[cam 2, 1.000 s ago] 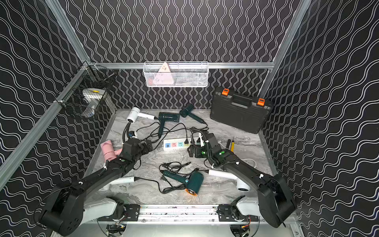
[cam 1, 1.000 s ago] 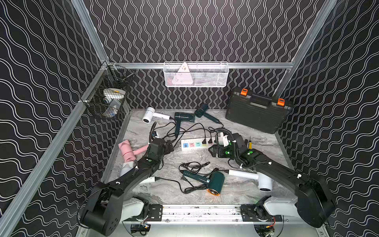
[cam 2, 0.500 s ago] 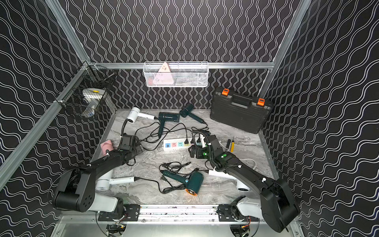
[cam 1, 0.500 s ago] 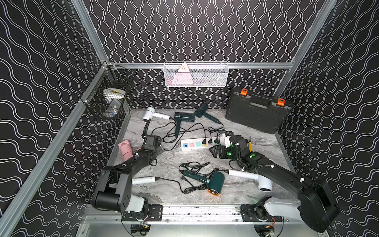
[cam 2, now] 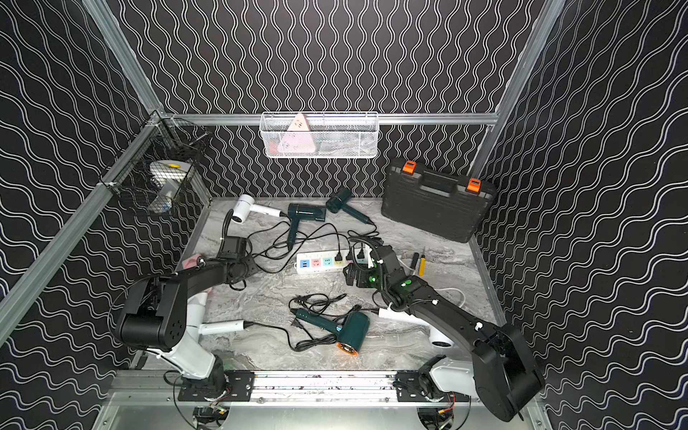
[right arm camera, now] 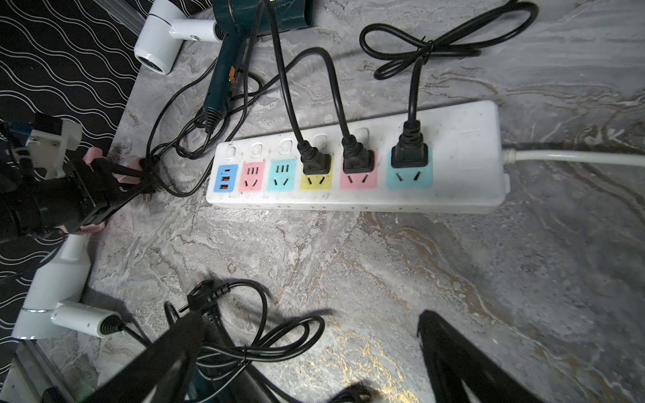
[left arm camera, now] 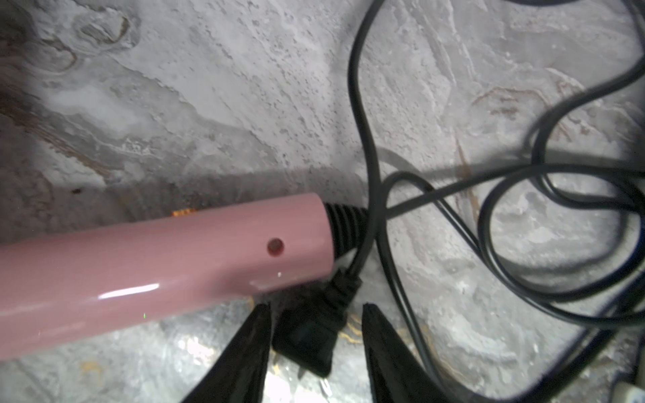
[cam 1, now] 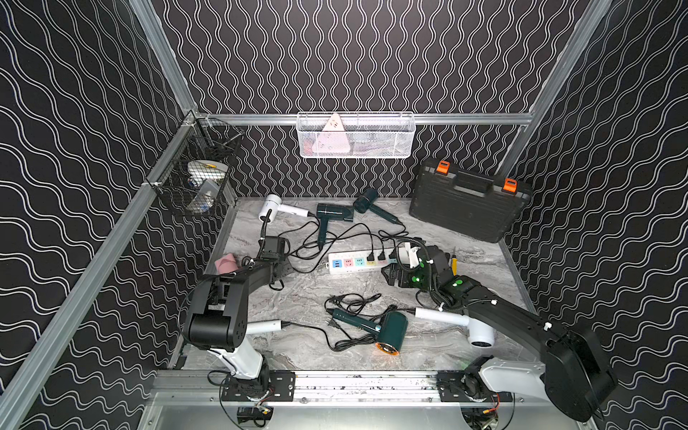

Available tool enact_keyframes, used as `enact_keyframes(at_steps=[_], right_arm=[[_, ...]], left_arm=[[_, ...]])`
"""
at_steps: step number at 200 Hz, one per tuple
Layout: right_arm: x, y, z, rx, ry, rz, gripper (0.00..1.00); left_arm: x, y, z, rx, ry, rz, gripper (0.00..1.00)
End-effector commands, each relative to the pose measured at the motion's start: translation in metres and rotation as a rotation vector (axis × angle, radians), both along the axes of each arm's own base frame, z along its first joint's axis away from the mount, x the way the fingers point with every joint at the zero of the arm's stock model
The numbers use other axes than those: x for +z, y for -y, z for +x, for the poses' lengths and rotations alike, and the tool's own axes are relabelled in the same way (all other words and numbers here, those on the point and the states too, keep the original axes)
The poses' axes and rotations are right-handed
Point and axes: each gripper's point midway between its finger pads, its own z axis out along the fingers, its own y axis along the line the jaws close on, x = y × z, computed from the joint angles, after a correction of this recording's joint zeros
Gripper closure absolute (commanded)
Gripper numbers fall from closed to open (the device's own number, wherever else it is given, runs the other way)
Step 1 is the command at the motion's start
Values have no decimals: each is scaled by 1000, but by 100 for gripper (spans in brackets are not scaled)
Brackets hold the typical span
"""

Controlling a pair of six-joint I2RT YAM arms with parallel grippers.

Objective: Charge the blow dryers
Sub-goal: Pick up the plug from the center of the board.

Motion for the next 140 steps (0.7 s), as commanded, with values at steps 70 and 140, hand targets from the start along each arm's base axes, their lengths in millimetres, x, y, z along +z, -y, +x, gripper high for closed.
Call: enact_keyframes(at_steps=[70,140], right_arm=[[2,-5,3,-4,-14,22,0],[0,-3,3,-13,-29,12,0]], left_arm=[[-10,-19,7,18,-65,-4,47],[-12,-12,15,-19,-51,-36,65]])
